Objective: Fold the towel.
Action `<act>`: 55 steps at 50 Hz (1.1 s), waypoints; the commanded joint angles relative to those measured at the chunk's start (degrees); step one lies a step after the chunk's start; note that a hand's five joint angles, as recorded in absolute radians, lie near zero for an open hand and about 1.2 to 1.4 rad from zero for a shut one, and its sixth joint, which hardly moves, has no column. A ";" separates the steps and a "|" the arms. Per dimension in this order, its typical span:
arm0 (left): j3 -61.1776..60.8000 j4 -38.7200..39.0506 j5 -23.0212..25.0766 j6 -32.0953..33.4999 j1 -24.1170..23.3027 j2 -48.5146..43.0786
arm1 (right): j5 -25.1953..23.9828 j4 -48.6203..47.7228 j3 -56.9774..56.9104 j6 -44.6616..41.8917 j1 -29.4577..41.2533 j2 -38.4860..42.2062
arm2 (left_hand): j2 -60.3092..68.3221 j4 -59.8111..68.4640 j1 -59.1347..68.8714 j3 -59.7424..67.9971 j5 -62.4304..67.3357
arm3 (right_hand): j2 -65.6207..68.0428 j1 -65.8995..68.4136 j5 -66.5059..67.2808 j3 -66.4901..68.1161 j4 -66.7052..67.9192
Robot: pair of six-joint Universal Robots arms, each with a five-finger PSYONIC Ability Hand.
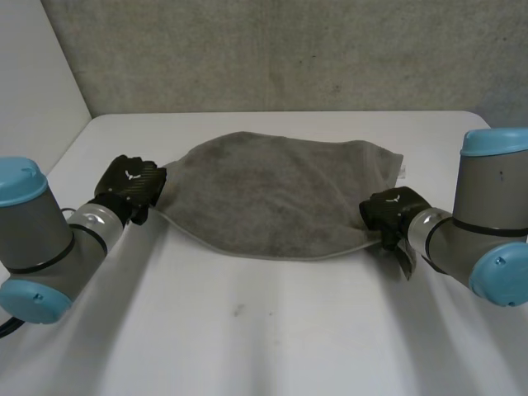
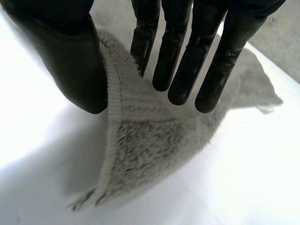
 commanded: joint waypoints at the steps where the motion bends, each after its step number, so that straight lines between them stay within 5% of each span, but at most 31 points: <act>1: -0.10 0.63 -0.05 -1.65 0.08 -0.75 | 1.72 -0.32 2.81 0.12 -2.04 -0.73 | 10.22 10.21 11.72 10.30 10.96 | -2.32 -1.36 -1.39 -2.06 -2.14; 23: -0.10 0.81 -0.14 -1.91 0.70 -0.84 | 1.28 -12.10 12.92 3.90 -7.23 -4.69 | 10.22 10.21 11.72 10.30 10.96 | -15.44 -14.48 -14.51 -15.18 -15.26; 26: -0.10 0.81 -0.14 -1.91 0.70 -1.10 | 1.37 -11.92 12.39 5.82 -7.84 -3.99 | 10.22 10.21 11.72 10.30 10.96 | -7.93 -6.96 -7.00 -7.67 -7.75; 27: -0.10 0.81 -0.14 -1.91 0.70 -1.28 | 1.28 -11.83 12.30 6.53 -8.36 -3.81 | 10.22 10.21 11.72 10.30 10.96 | 7.78 8.74 8.71 8.04 7.96; 28: -0.10 0.81 -0.14 -1.91 0.70 -1.28 | 1.28 -11.83 12.30 6.53 -8.37 -3.81 | 10.22 10.21 11.72 10.30 10.96 | 7.93 8.90 8.87 8.20 8.12; 29: -0.28 0.81 -0.14 -1.91 0.70 -1.37 | 1.19 -11.75 12.22 7.06 -9.24 -4.07 | 10.22 10.21 11.72 10.30 10.96 | 31.36 32.32 32.29 31.62 31.54; 39: -1.25 1.25 0.30 -1.65 0.61 -4.18 | -2.32 -12.54 13.62 6.53 -9.86 -9.52 | 9.23 9.23 10.74 9.31 9.97 | 31.59 32.56 32.53 31.86 31.78; 44: -0.81 1.25 0.39 -1.47 0.61 -7.43 | -2.94 -12.54 13.62 5.75 -9.33 -8.82 | -17.95 -17.95 -16.44 -17.87 -17.21 | 31.59 32.56 32.53 31.86 31.78; 55: -0.02 1.25 0.21 -1.83 0.53 -9.28 | -3.38 -12.10 13.80 3.90 -9.42 -9.79 | -34.66 -34.66 -33.15 -34.57 -33.91 | 31.59 32.56 32.53 31.86 31.78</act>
